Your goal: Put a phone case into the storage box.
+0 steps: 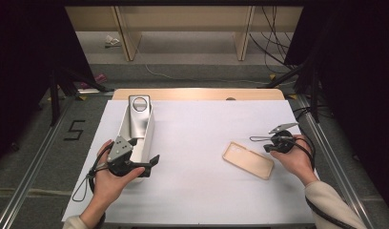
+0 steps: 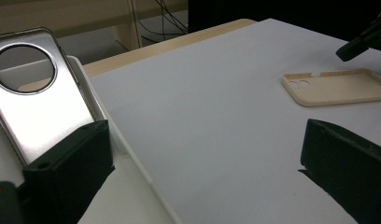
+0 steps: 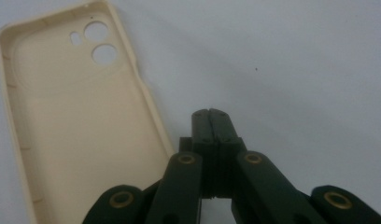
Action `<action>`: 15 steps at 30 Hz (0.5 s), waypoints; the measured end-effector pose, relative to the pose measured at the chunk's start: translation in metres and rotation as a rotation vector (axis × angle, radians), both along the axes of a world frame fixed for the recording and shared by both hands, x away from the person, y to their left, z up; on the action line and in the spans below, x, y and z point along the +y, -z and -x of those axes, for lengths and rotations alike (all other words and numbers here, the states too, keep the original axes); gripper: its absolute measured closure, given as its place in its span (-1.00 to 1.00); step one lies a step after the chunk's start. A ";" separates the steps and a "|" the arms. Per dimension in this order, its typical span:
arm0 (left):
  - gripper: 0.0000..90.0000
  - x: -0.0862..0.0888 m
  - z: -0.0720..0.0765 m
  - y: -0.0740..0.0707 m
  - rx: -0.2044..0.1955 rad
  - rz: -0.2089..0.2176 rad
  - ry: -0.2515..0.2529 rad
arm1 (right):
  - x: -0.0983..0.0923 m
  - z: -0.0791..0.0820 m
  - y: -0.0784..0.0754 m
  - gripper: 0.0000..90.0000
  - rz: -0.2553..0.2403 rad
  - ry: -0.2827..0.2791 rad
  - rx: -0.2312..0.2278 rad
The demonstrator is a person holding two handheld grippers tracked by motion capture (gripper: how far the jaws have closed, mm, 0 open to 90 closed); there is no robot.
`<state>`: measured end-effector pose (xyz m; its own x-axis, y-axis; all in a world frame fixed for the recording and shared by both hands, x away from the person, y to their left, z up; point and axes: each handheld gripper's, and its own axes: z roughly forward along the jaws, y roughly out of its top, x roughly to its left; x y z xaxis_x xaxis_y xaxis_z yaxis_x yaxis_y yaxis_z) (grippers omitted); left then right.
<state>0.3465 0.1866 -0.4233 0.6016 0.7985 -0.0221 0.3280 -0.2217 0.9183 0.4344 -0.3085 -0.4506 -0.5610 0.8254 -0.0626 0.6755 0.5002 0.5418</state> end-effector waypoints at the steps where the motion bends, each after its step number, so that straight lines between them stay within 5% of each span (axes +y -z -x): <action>1: -0.96 0.000 0.000 0.001 0.001 -0.002 -0.001 | 0.000 0.000 0.001 1.00 0.002 0.000 0.006; 15: -0.94 0.001 -0.001 0.003 0.004 -0.010 0.000 | -0.005 0.000 0.006 1.00 0.056 0.027 0.086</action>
